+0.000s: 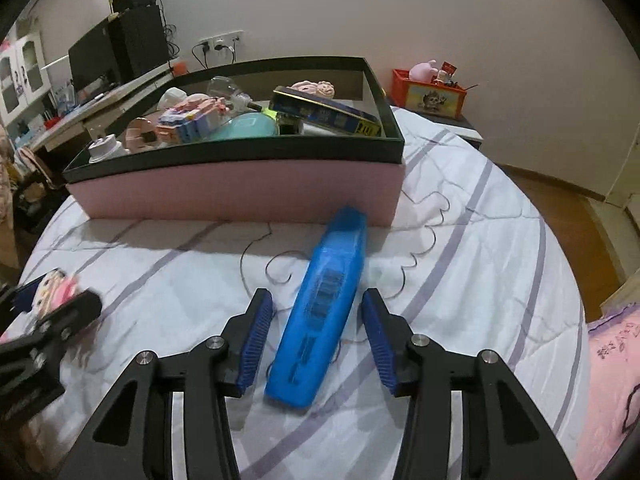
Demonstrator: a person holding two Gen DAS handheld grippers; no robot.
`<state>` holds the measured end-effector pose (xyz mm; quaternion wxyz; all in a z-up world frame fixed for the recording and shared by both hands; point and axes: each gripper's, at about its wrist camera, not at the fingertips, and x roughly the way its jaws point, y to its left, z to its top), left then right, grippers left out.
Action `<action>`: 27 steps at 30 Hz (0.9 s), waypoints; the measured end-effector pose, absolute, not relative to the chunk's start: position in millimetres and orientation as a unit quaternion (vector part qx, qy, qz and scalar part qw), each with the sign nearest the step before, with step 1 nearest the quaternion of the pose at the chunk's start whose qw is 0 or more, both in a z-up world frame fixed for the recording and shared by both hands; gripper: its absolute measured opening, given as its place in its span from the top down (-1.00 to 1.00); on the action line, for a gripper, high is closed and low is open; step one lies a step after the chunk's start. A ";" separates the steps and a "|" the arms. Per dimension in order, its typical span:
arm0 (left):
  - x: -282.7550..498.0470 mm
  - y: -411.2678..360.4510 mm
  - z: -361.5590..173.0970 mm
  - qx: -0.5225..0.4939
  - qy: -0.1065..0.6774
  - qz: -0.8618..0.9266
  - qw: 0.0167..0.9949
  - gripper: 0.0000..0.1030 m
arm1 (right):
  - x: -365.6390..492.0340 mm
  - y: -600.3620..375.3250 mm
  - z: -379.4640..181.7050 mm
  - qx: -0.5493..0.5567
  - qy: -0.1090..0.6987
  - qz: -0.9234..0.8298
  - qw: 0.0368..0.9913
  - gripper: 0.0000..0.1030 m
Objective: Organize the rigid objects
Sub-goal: 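Lift the marker and white block figure and carry both over the pink box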
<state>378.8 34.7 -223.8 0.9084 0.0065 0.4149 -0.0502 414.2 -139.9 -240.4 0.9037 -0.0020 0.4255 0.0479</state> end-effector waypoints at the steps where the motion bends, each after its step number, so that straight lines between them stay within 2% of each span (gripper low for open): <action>1: 377.4 34.6 -223.0 0.009 0.414 -0.049 0.909 -0.20 | 416.3 -138.6 -240.6 -0.009 0.426 0.047 0.903 0.22; 2: 376.0 34.6 -222.0 0.008 0.412 -0.050 0.910 -0.20 | 416.8 -138.8 -240.6 -0.011 0.426 0.048 0.903 0.29; 3: 374.8 34.9 -221.2 0.004 0.411 -0.050 0.910 -0.20 | 416.3 -140.0 -239.0 -0.007 0.422 0.054 0.905 0.49; 10: 353.7 35.0 -196.7 -0.003 0.379 -0.061 0.923 -0.20 | 373.6 -143.4 -209.6 0.028 0.357 0.107 0.928 0.49; 17: 309.3 41.6 -140.1 -0.028 0.293 -0.071 0.953 -0.20 | 317.6 -150.9 -150.7 0.053 0.266 0.131 0.953 0.49; 27: 236.9 43.6 -72.2 -0.023 0.157 -0.027 0.987 -0.20 | 254.6 -139.7 -94.0 0.017 0.150 0.105 0.983 0.48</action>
